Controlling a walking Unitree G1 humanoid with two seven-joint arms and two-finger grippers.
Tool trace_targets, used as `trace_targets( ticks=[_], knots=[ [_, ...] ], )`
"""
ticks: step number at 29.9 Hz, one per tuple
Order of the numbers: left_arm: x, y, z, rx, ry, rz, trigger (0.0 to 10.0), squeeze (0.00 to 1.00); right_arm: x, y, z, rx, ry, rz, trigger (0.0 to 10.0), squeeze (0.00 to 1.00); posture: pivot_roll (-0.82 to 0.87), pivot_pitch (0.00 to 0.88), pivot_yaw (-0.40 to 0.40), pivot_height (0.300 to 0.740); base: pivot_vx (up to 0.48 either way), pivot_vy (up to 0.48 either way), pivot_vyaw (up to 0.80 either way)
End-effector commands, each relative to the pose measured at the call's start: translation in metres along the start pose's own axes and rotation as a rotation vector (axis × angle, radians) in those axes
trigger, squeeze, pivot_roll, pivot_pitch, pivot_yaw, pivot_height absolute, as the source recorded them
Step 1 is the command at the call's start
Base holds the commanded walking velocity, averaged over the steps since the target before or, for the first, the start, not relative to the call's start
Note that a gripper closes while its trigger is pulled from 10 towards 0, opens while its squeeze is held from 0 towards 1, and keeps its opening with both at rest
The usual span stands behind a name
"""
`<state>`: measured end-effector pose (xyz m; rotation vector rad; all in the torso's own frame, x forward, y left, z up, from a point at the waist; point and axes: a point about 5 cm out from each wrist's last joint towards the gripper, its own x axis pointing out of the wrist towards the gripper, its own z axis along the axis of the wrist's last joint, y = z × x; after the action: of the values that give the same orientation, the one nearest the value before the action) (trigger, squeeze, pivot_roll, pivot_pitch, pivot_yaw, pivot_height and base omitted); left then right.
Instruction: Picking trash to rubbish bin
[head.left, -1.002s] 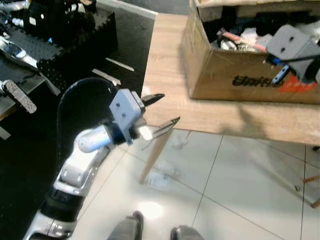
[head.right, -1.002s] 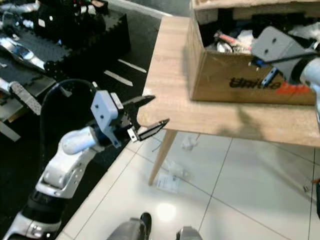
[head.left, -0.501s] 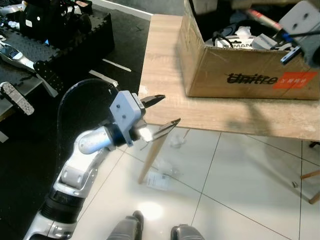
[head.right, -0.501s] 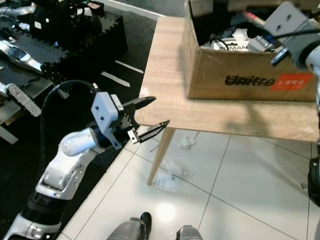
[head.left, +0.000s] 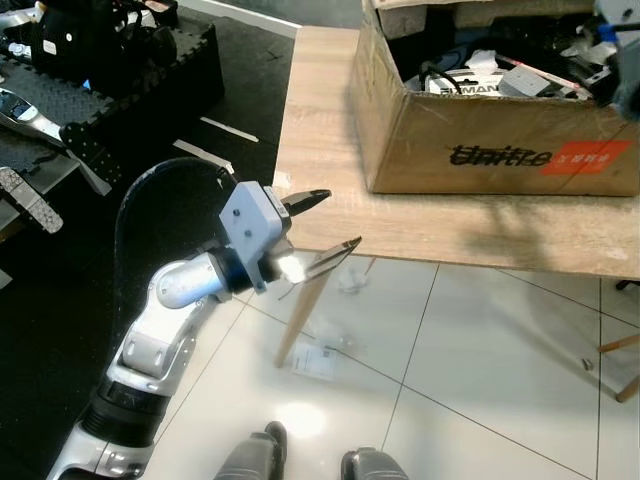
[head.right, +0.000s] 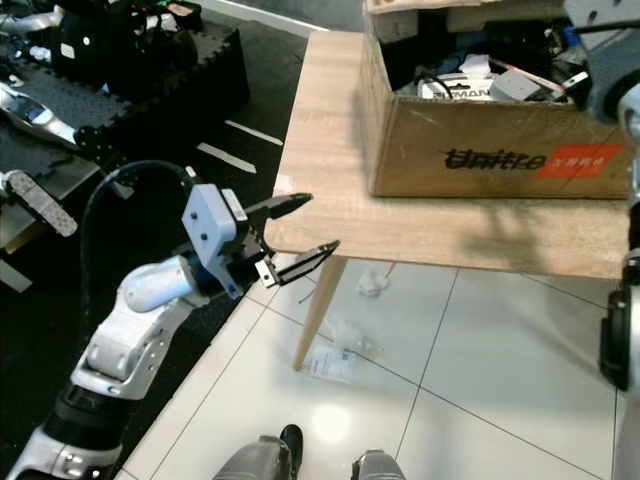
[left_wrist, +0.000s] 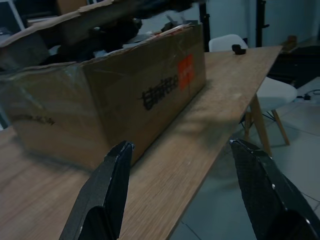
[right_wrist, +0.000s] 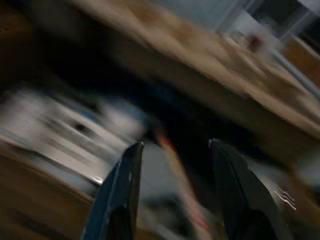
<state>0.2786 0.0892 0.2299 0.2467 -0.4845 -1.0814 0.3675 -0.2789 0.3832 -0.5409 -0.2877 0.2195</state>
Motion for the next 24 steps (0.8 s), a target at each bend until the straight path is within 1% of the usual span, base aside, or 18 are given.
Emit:
trace_targets(
  ticks=[1, 3, 7, 9, 11, 12, 13, 14, 15, 16, 17, 18, 19, 20, 21, 22, 23, 24],
  knots=[
    [-0.001, -0.003, -0.001, 0.003, 0.004, -0.013, 10.0, 0.0, -0.005, 0.003, 0.013, 0.084, -0.122, 0.089, 10.0, 0.0, -0.05, 0.171, -0.016, 0.74, 0.0, 0.0, 0.0],
    [-0.001, -0.002, -0.003, 0.004, 0.016, 0.0, 10.0, 0.0, -0.01, 0.021, 0.027, 0.186, -0.261, 0.244, 10.0, 0.0, -0.05, 0.168, -0.02, 0.74, 0.0, 0.0, 0.0],
    [-0.002, -0.001, -0.006, 0.005, 0.033, 0.022, 10.0, 0.0, -0.014, 0.033, 0.032, 0.243, -0.325, 0.335, 10.0, 0.0, -0.04, 0.164, -0.022, 0.74, 0.0, 0.0, 0.0],
    [-0.005, 0.006, -0.014, -0.008, 0.085, 0.105, 10.0, 0.0, -0.021, 0.059, 0.028, 0.315, -0.37, 0.471, 10.0, 0.0, -0.03, 0.159, -0.026, 0.74, 0.0, 0.0, 0.0],
    [-0.011, 0.013, -0.022, -0.039, 0.131, 0.19, 10.0, 0.0, -0.033, 0.1, 0.024, 0.43, -0.421, 0.656, 10.0, 0.0, -0.01, 0.155, -0.029, 0.74, 0.0, 0.0, 0.0],
    [-0.014, 0.016, -0.024, -0.047, 0.14, 0.217, 10.0, 0.0, -0.039, 0.115, 0.023, 0.476, -0.442, 0.731, 10.0, 0.0, -0.01, 0.155, -0.029, 0.74, 0.0, 0.0, 0.0],
    [-0.014, 0.016, -0.024, -0.047, 0.14, 0.217, 10.0, 0.0, -0.039, 0.115, 0.023, 0.476, -0.442, 0.731, 10.0, 0.0, -0.01, 0.155, -0.029, 0.74, 0.0, 0.0, 0.0],
    [-0.027, 0.024, -0.027, -0.075, 0.142, 0.284, 10.0, 0.0, -0.057, 0.148, 0.026, 0.575, -0.496, 0.906, 10.0, 0.0, 0.0, 0.148, -0.029, 0.74, 0.0, 0.0, 0.0],
    [-0.031, 0.026, -0.028, -0.082, 0.141, 0.298, 10.0, 0.0, -0.062, 0.154, 0.028, 0.597, -0.507, 0.943, 10.0, 0.0, 0.0, 0.148, -0.029, 0.74, 0.0, 0.0, 0.0],
    [-0.031, 0.026, -0.028, -0.082, 0.141, 0.298, 10.0, 0.0, -0.062, 0.154, 0.028, 0.597, -0.507, 0.943, 10.0, 0.0, 0.0, 0.148, -0.029, 0.74, 0.0, 0.0, 0.0],
    [-0.045, 0.035, -0.032, -0.118, 0.154, 0.364, 10.0, 0.0, -0.07, 0.173, 0.023, 0.643, -0.486, 1.025, 10.0, 0.0, 0.01, 0.138, -0.032, 0.74, 0.0, 0.0, 0.0],
    [-0.055, 0.04, -0.035, -0.143, 0.163, 0.409, 10.0, 0.0, -0.075, 0.186, 0.02, 0.672, -0.467, 1.074, 10.0, 0.0, 0.02, 0.138, -0.032, 0.74, 0.0, 0.0, 0.0],
    [-0.07, 0.046, -0.043, -0.188, 0.198, 0.478, 10.0, 0.0, -0.08, 0.202, 0.012, 0.719, -0.418, 1.115, 10.0, 0.0, 0.02, 0.137, -0.03, 0.74, 0.0, 0.0, 0.0],
    [-0.07, 0.046, -0.043, -0.188, 0.198, 0.478, 10.0, 0.0, -0.08, 0.202, 0.012, 0.719, -0.418, 1.115, 10.0, 0.0, 0.02, 0.137, -0.03, 0.74, 0.0, 0.0, 0.0],
    [-0.082, 0.05, -0.049, -0.221, 0.228, 0.527, 10.0, 0.0, -0.083, 0.213, 0.006, 0.756, -0.377, 1.14, 10.0, 0.0, 0.02, 0.137, -0.028, 0.74, 0.0, 0.0, 0.0],
    [-0.089, 0.051, -0.053, -0.237, 0.246, 0.551, 10.0, 0.0, -0.084, 0.219, 0.002, 0.774, -0.352, 1.146, 10.0, 0.0, 0.02, 0.137, -0.028, 0.74, 0.0, 0.0, 0.0],
    [-0.114, 0.05, -0.067, -0.288, 0.31, 0.618, 10.0, 0.0, -0.087, 0.243, -0.015, 0.825, -0.248, 1.176, 10.0, 0.0, 0.03, 0.141, -0.025, 0.74, 0.0, 0.0, 0.0],
    [-0.12, 0.049, -0.07, -0.299, 0.325, 0.634, 10.0, 0.0, -0.089, 0.249, -0.019, 0.837, -0.222, 1.183, 10.0, 0.0, 0.03, 0.141, -0.025, 0.74, 0.0, 0.0, 0.0]
  ],
)
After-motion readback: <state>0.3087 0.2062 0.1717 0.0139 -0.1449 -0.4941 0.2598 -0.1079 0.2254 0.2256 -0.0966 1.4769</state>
